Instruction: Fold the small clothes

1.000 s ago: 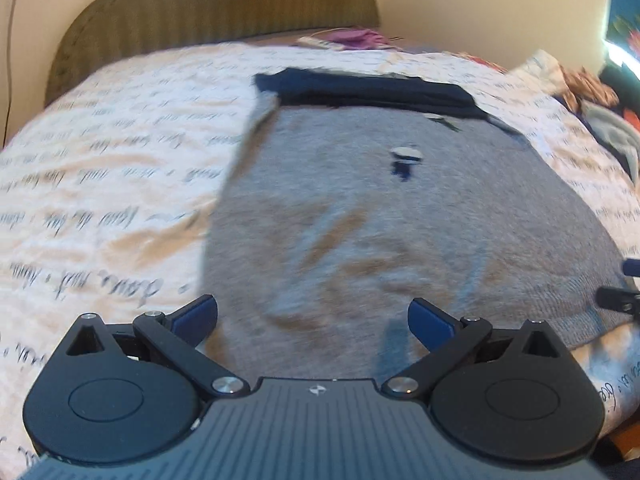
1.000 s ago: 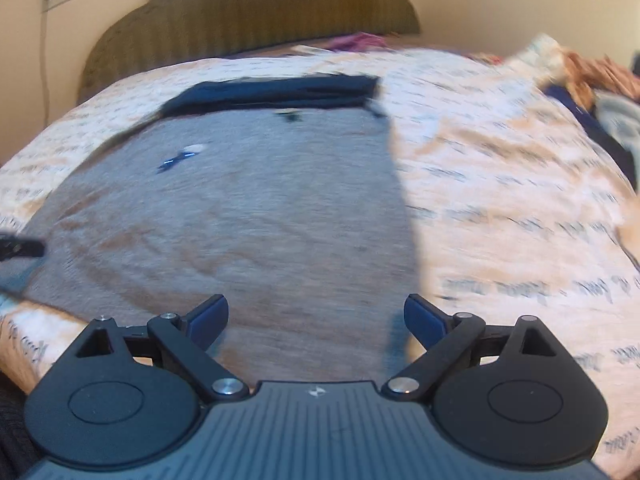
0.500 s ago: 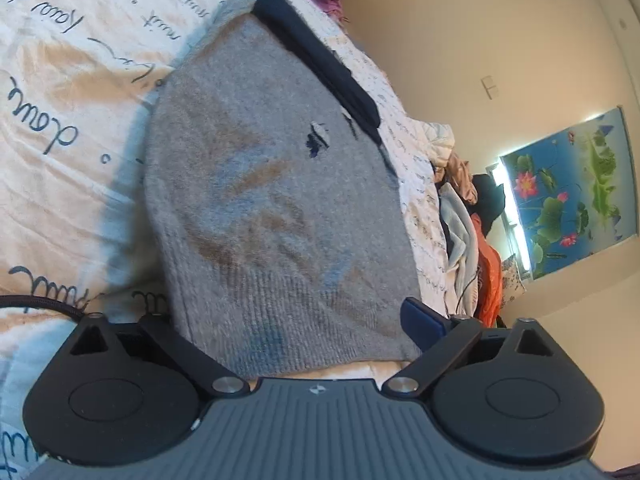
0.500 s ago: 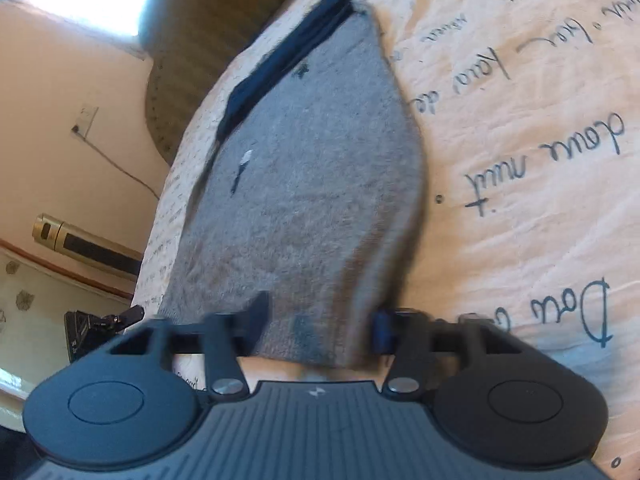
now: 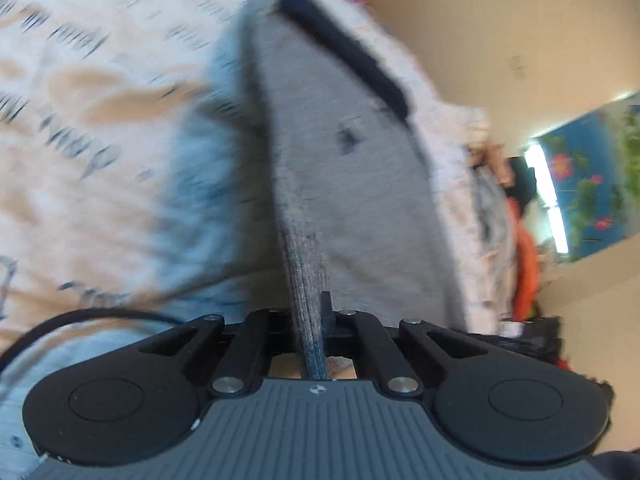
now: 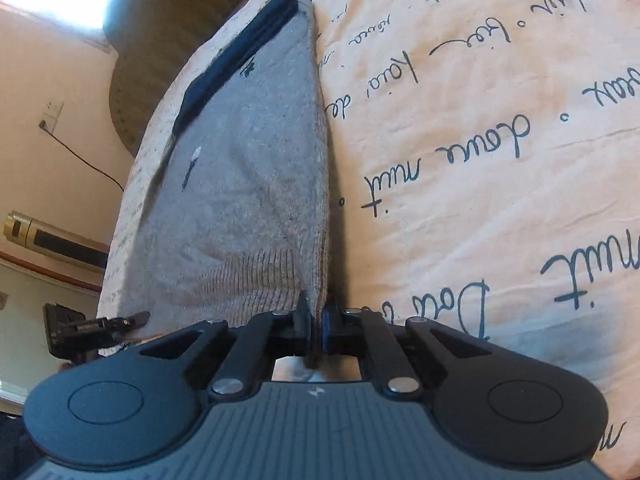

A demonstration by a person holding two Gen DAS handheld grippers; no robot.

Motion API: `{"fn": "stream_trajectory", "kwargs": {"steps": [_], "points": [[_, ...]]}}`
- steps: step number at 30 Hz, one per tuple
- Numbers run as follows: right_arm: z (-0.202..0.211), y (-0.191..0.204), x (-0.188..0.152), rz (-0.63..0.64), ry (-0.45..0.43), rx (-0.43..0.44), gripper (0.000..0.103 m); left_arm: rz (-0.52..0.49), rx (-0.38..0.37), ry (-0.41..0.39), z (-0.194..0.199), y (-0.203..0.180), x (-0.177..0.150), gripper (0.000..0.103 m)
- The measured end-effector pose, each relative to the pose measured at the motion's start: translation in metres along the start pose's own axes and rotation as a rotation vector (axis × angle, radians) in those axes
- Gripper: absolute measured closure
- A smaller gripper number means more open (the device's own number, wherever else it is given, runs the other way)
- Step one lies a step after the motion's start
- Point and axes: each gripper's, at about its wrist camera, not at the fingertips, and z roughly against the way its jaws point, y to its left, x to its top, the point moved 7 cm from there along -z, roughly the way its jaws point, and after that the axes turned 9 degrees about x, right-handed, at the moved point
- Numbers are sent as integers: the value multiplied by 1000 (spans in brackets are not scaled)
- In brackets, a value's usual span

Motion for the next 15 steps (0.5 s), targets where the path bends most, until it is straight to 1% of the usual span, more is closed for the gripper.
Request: {"fn": "stream_trajectory", "kwargs": {"steps": [1, 2, 3, 5, 6, 7, 8, 9, 11, 13, 15], "points": [[3, 3, 0, 5, -11, 1, 94, 21, 4, 15, -5, 7, -2, 98], [6, 7, 1, 14, -16, 4, 84, 35, -13, 17, -3, 8, -1, 98], [9, 10, 3, 28, -26, 9, 76, 30, -24, 18, 0, 6, 1, 93], [17, 14, 10, 40, -68, 43, 31, 23, -36, -5, 7, 3, 5, 84], [20, 14, 14, 34, -89, 63, 29, 25, -42, -17, 9, 2, 7, 66], [19, 12, 18, 14, -97, 92, 29, 30, -47, -28, 10, 1, 10, 48], [16, 9, 22, -10, -87, 113, 29, 36, -53, -41, 12, 1, 14, 43], [10, 6, 27, -28, -75, 114, 29, 40, -57, -51, 12, 0, 17, 40], [-3, -3, 32, -60, -58, 117, 30, 55, -67, -49, 6, -1, 22, 39], [-12, -2, 35, -94, -69, 167, 30, 68, -94, -53, -2, -3, 26, 39], [-10, 2, 32, -70, -51, 157, 34, 65, -117, -51, -8, -5, 26, 39]]}}
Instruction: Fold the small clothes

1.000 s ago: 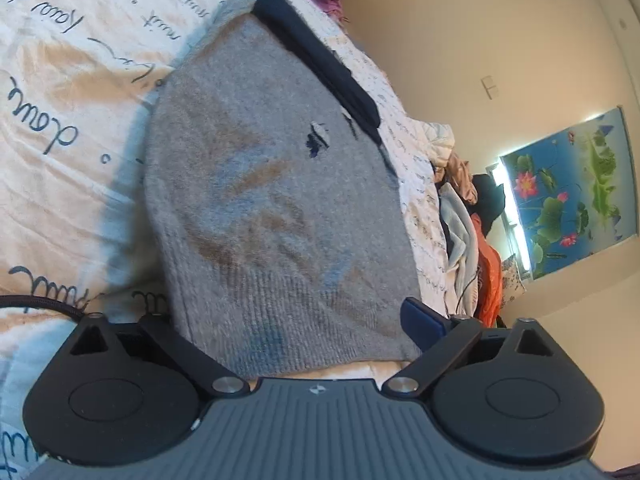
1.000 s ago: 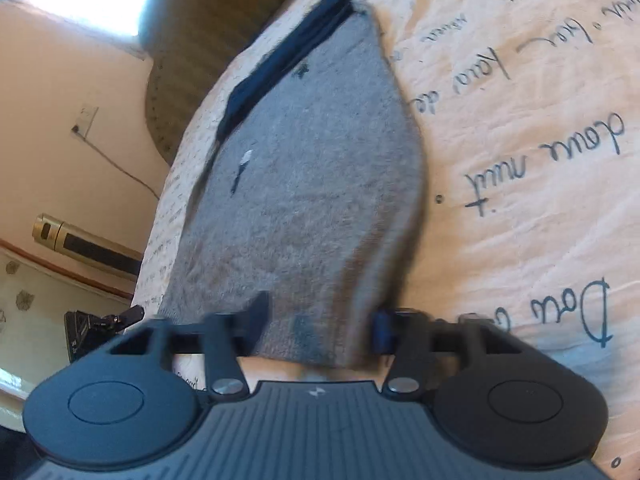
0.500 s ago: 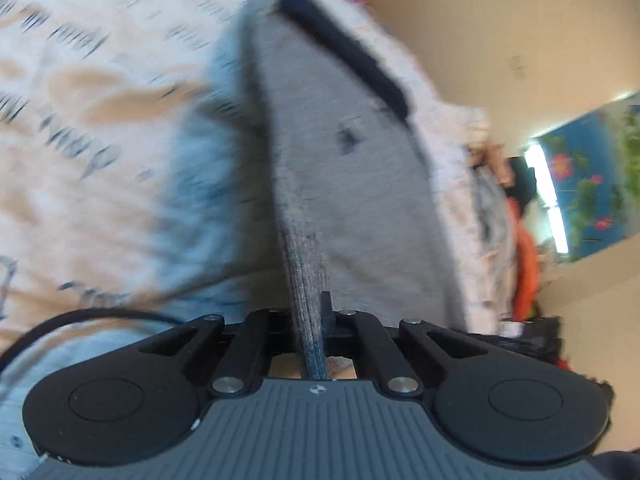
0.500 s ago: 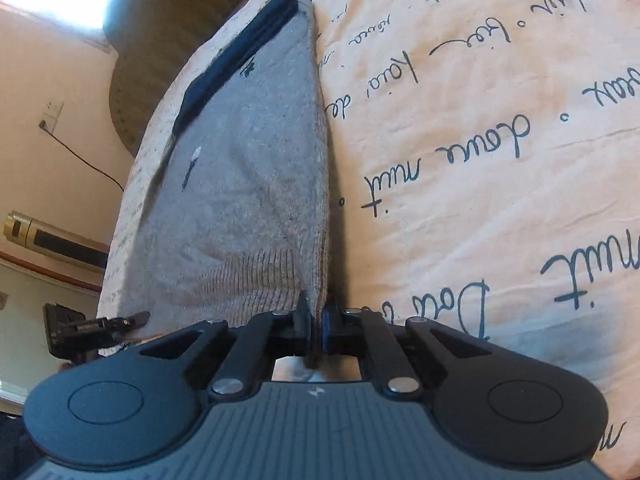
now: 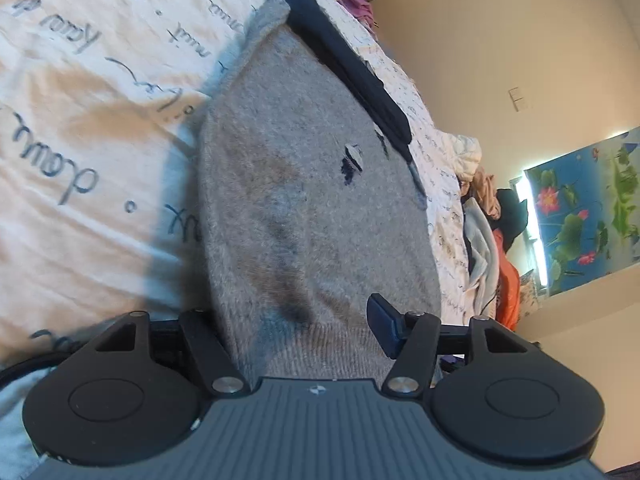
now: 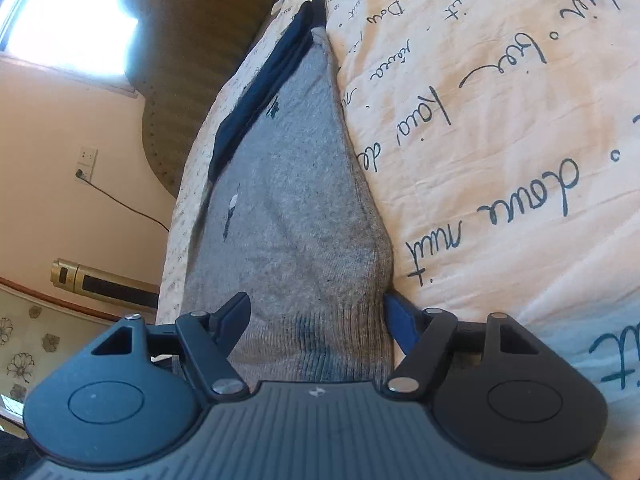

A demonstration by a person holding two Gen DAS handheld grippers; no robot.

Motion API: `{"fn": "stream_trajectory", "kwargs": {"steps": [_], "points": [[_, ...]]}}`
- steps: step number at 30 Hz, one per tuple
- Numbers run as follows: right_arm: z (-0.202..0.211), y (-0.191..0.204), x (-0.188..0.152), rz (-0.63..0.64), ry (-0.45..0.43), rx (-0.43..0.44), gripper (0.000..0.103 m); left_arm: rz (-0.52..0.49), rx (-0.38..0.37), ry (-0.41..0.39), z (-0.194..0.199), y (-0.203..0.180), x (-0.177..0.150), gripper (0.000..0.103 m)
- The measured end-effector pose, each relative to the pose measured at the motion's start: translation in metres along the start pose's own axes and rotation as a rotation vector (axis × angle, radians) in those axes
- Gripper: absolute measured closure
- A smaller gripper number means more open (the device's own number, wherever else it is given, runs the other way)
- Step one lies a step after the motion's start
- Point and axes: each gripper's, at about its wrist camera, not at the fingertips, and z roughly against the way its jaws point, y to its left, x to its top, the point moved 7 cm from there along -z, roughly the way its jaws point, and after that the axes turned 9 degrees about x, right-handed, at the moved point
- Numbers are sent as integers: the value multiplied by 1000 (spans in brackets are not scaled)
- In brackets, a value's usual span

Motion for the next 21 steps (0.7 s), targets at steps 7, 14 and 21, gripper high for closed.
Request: {"fn": "stream_trajectory", "kwargs": {"steps": [7, 14, 21], "points": [[27, -23, 31, -101, -133, -11, 49, 30, -51, 32, 3, 8, 1, 42], [-15, -18, 39, -96, -64, 66, 51, 19, -64, 58, -10, -1, 10, 36], [-8, -6, -15, -81, 137, 67, 64, 7, -105, 96, -6, 2, -6, 40]]}}
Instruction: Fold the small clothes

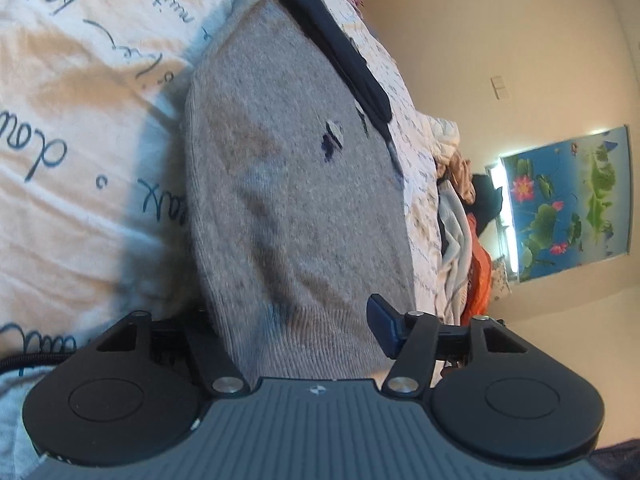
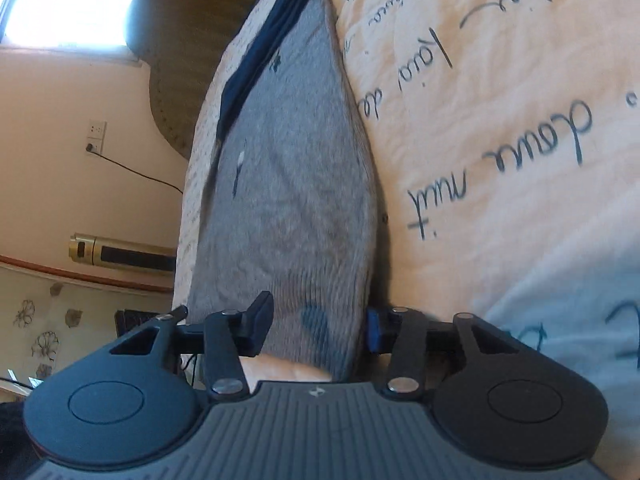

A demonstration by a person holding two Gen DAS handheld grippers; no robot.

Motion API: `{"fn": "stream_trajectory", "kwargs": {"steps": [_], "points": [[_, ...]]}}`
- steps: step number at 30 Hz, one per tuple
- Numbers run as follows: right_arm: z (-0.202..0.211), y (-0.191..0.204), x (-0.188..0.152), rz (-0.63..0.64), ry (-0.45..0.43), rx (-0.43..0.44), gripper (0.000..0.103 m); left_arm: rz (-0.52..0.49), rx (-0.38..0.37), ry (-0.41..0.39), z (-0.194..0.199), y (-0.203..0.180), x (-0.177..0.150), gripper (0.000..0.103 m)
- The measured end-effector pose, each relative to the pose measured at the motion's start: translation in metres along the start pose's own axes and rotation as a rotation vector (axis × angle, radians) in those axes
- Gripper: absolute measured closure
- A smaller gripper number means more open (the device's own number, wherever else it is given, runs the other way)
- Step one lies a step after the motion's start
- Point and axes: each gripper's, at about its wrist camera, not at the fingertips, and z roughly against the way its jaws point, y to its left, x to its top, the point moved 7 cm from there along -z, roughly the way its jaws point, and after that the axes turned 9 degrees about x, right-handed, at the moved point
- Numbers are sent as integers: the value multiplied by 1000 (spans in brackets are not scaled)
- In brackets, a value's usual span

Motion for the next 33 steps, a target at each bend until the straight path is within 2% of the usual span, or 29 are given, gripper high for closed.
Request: {"fn": "stream_trajectory", "kwargs": {"steps": [3, 5, 6, 7, 8, 9, 10, 13, 18, 22, 25, 27, 30, 33], "points": [[3, -4, -5, -20, -19, 6, 71, -11, -17, 33, -2, 1, -3, 45], [2, -9, -4, -33, -35, -14, 93, -12, -9, 50, -5, 2, -2, 49], [1, -11, -4, -35, -38, -24, 97, -13, 1, 57, -6, 2, -1, 56], [0, -13, -4, -27, -43, -31, 99, -16, 17, 67, -9, 3, -1, 70], [0, -11, -4, -6, -52, -30, 99, -19, 39, 75, -11, 4, -1, 79], [1, -7, -4, 10, -55, -32, 99, -23, 66, 77, -13, 5, -1, 97], [1, -3, -4, 28, -59, -32, 99, -25, 87, 73, -14, 7, -1, 96], [2, 17, 2, 66, -87, 5, 99, -35, 70, 39, -8, 2, -2, 100], [6, 64, 44, 177, -221, 135, 99, -64, -62, -36, 14, -31, 22, 100], [-1, 94, 108, 243, -362, 297, 99, -13, -202, -133, 28, -55, 76, 100], [-17, 106, 165, 248, -415, 351, 99, 69, -280, -221, 30, -64, 129, 100], [-27, 108, 205, 239, -433, 356, 99, 83, -319, -288, 31, -72, 168, 100], [-46, 100, 265, 202, -462, 336, 99, 81, -312, -367, 20, -80, 225, 100], [-68, 84, 325, 141, -483, 290, 99, 102, -267, -410, -4, -77, 282, 100]]}}
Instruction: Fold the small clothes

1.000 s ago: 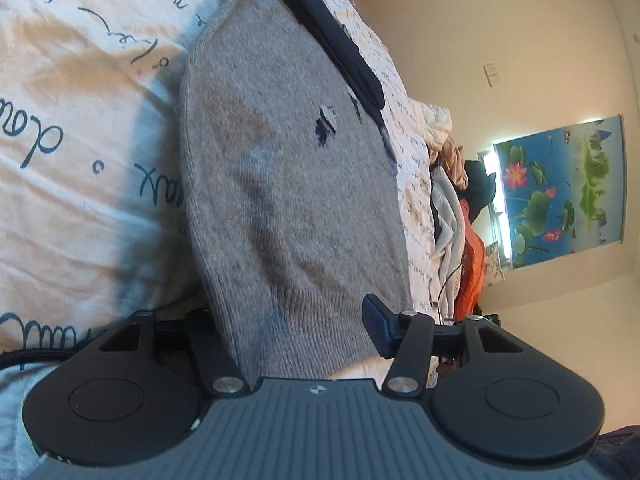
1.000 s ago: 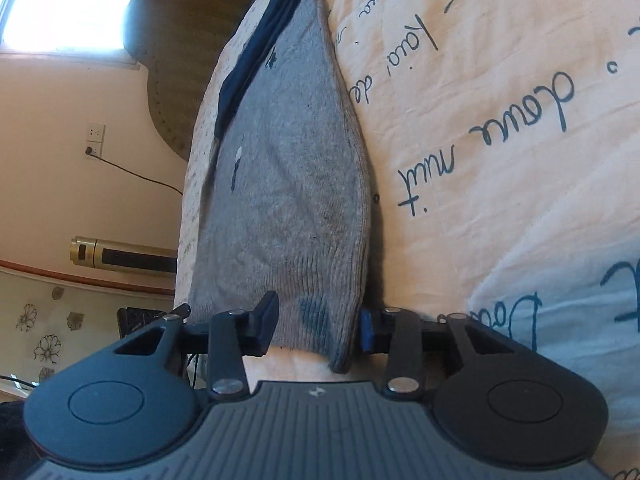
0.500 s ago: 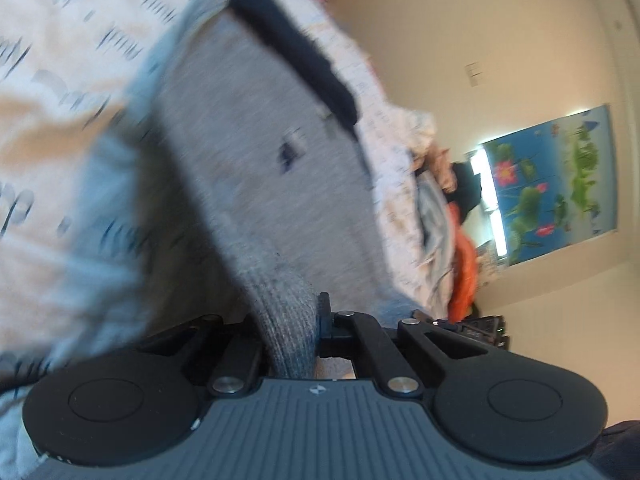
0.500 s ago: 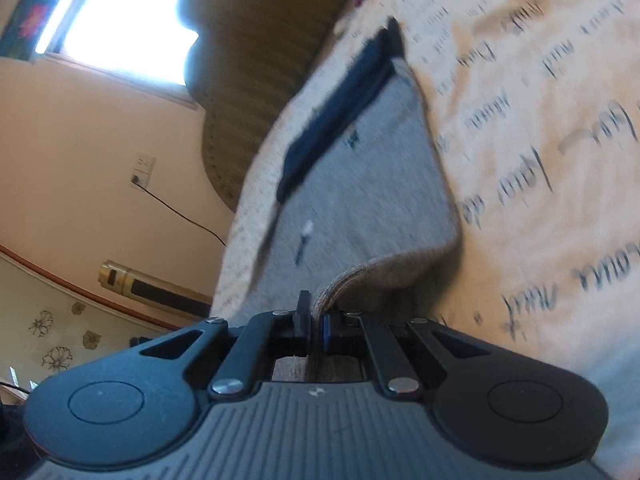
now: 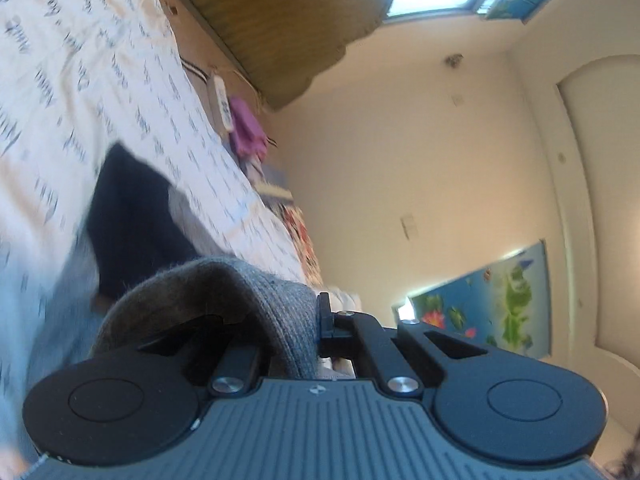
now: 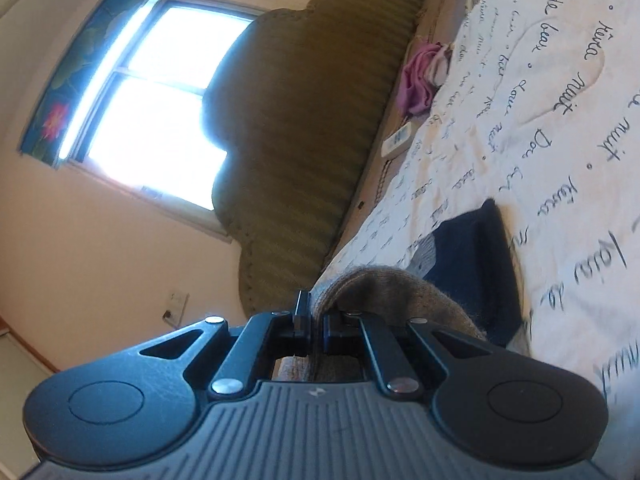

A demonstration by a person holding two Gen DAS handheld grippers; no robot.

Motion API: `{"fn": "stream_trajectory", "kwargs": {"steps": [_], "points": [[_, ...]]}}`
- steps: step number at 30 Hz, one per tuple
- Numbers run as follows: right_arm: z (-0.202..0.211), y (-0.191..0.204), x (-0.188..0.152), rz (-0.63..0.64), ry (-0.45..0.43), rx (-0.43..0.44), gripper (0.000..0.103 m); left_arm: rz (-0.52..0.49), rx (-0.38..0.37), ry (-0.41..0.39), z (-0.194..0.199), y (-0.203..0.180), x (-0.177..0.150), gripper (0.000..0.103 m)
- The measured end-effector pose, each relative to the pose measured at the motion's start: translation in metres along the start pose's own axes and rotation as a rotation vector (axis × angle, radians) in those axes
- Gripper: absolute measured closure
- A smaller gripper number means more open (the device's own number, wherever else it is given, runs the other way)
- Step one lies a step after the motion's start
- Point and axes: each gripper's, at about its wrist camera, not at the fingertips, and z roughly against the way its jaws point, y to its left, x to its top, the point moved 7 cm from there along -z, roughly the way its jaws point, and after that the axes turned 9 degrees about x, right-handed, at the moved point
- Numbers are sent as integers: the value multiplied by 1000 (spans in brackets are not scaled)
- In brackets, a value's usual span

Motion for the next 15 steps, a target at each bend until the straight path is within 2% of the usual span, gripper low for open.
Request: {"fn": "stream_trajectory", "kwargs": {"steps": [3, 5, 6, 7, 8, 9, 10, 11, 13, 14, 15], "points": [[-41, -47, 27, -66, 1, -81, 98, -9, 59, -14, -45, 16, 37, 99], [-60, -81, 34, -126, -18, -156, 95, -34, 116, -11, -76, 28, 56, 94], [-66, -96, 35, -154, -25, -215, 91, -36, 154, 2, -91, 40, 63, 85], [-71, -108, 35, -178, -19, -264, 82, -35, 212, 21, -105, 52, 69, 58], [-74, -114, 34, -182, -11, -286, 72, -24, 279, 34, -115, 63, 73, 43], [-76, -112, 33, -167, -11, -279, 71, -24, 332, 35, -119, 71, 76, 26], [-74, -104, 31, -126, -14, -266, 67, -40, 343, 14, -117, 72, 80, 26], [-72, -96, 29, -77, -12, -260, 62, -64, 321, -5, -112, 68, 83, 26], [-67, -72, 23, 64, 19, -259, 59, -139, 289, -69, -91, 53, 87, 20], [-66, -63, 23, 133, 43, -282, 59, -210, 316, -124, -77, 44, 86, 17], [-65, -55, 24, 202, 51, -326, 59, -296, 374, -178, -64, 37, 83, 11]]}}
